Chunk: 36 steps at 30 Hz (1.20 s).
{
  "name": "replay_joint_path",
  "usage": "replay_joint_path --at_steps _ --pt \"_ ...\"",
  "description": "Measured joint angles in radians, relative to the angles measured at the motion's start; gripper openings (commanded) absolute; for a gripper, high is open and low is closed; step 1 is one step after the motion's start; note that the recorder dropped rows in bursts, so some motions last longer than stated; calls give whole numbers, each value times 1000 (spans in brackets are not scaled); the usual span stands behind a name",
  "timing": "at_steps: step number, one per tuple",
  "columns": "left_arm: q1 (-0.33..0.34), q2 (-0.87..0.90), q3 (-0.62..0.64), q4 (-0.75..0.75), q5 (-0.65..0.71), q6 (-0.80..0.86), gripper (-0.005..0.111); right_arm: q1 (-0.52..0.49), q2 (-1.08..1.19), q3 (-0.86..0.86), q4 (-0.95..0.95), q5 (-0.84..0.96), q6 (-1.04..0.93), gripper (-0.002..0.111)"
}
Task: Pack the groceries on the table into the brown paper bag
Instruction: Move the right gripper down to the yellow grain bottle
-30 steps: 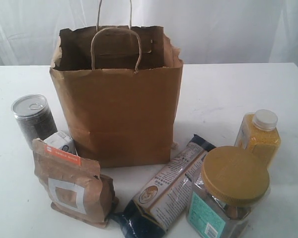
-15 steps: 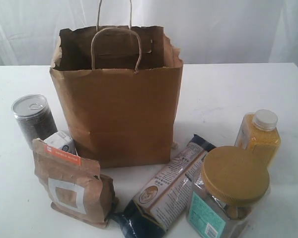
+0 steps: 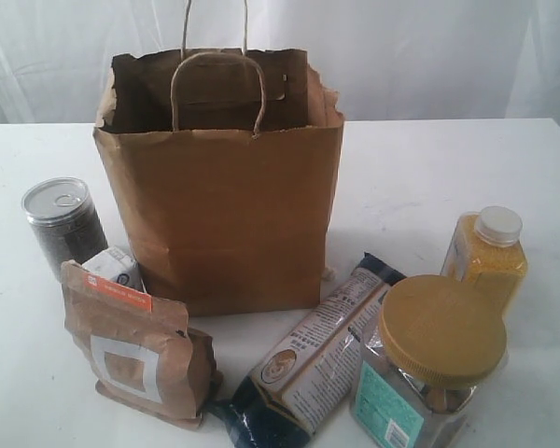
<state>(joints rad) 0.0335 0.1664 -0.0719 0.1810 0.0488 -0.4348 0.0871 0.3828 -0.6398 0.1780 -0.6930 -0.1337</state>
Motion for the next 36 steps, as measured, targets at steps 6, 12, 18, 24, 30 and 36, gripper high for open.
replay_joint_path --at_steps 6,12,18,24,30,36 --pt "0 0 64 0 -64 -4 0 0 306 -209 70 303 -387 0" --pt "0 0 69 0 34 -23 0 0 656 -215 107 865 -572 0" --pt "0 0 69 0 46 -28 0 0 884 -405 -134 1293 -223 0" --pt "0 0 69 0 53 -28 0 -1 1021 -717 -344 1773 55 0" --pt "0 0 69 0 74 -28 0 -1 1026 -740 -63 1840 -14 49" --pt "0 0 69 0 127 -30 0 -1 1065 -723 11 1822 -69 68"
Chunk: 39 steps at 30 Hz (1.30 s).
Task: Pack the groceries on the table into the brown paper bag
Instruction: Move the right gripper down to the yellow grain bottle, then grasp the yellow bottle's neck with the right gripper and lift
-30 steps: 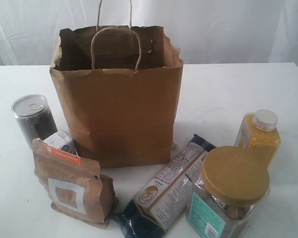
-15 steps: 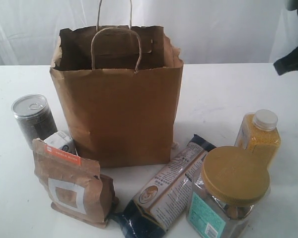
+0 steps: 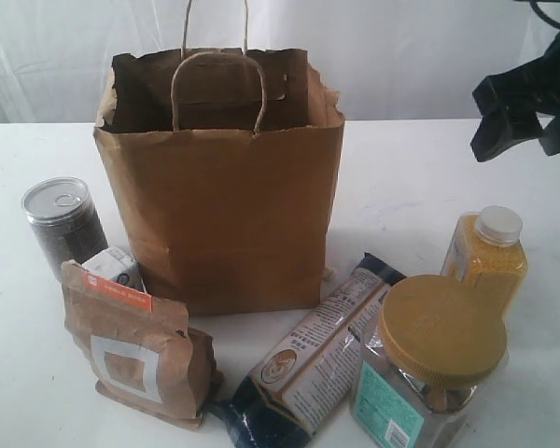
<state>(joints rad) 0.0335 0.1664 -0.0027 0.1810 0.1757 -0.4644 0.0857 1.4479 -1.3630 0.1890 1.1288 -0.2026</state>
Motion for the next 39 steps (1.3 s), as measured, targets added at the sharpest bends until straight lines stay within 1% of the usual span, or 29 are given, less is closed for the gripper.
replay_joint_path --at_steps 2,11,27,29,34,39 --pt "0 0 0 0 21 -2 0 0 28 0 -5 0 10 68" --pt "0 0 0 0 23 -2 0 0 138 0 -12 18 107 68" --pt "0 0 0 0 23 -2 0 0 291 0 -22 34 151 68" --pt "0 0 0 0 21 -2 0 0 306 0 -22 34 151 65" --pt "0 0 0 0 17 -2 0 0 310 0 -28 31 152 53" --pt "0 0 0 0 17 -4 0 0 310 7 -26 18 155 51"
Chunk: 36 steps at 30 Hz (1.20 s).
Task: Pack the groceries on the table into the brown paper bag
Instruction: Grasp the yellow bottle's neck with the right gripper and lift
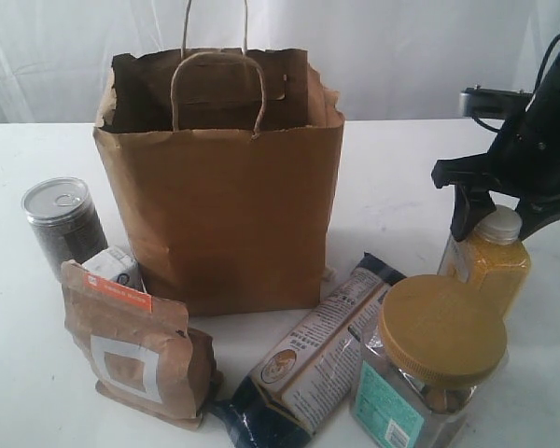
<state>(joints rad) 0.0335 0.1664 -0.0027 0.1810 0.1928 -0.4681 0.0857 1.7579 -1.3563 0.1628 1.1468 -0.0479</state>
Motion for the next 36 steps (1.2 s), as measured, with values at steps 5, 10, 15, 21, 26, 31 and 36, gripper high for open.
replay_joint_path --at_steps 5,10,15,21,26,31,36 --pt "0 0 0 0 -9 -2 0 0 -2 5 0 -7 1 35" --pt "0 0 0 0 -15 -2 0 0 -2 5 0 -4 1 26" --pt "0 0 0 0 -15 -2 0 0 -2 5 0 2 3 19" --pt "0 0 0 0 -15 -2 0 0 -2 5 2 12 -19 8" --pt "0 0 0 0 -15 -2 0 0 -20 16 1 38 -60 2" --pt "0 0 0 0 -15 -2 0 0 -102 -18 -9 66 -74 0" --pt "0 0 0 0 -15 -2 0 0 -168 -40 -13 68 -76 0"
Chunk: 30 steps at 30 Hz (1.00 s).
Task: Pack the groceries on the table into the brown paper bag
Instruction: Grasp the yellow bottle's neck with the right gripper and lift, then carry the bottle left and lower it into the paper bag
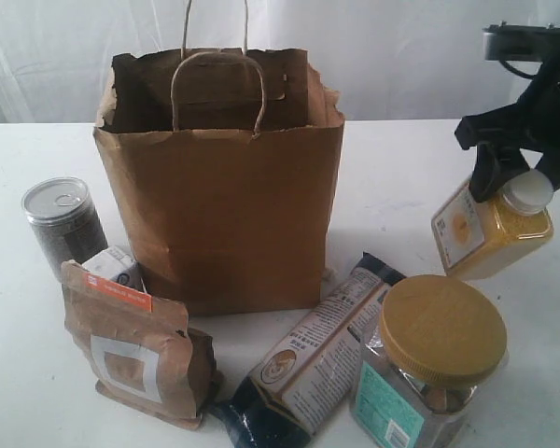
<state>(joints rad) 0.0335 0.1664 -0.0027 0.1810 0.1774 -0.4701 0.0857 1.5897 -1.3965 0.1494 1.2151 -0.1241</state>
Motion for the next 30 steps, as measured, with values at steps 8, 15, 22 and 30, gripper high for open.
replay_joint_path --at_steps 8,15,22,30 --pt "0 0 0 0 0 0 0 0 -147 -107 -16 15 -2 0" --pt "0 0 0 0 0 0 0 0 -162 -288 62 -1 -2 0" --pt "0 0 0 0 0 0 0 0 -162 -429 321 -146 -27 0" --pt "-2 0 0 0 0 0 0 17 -81 -522 864 -247 -211 0"
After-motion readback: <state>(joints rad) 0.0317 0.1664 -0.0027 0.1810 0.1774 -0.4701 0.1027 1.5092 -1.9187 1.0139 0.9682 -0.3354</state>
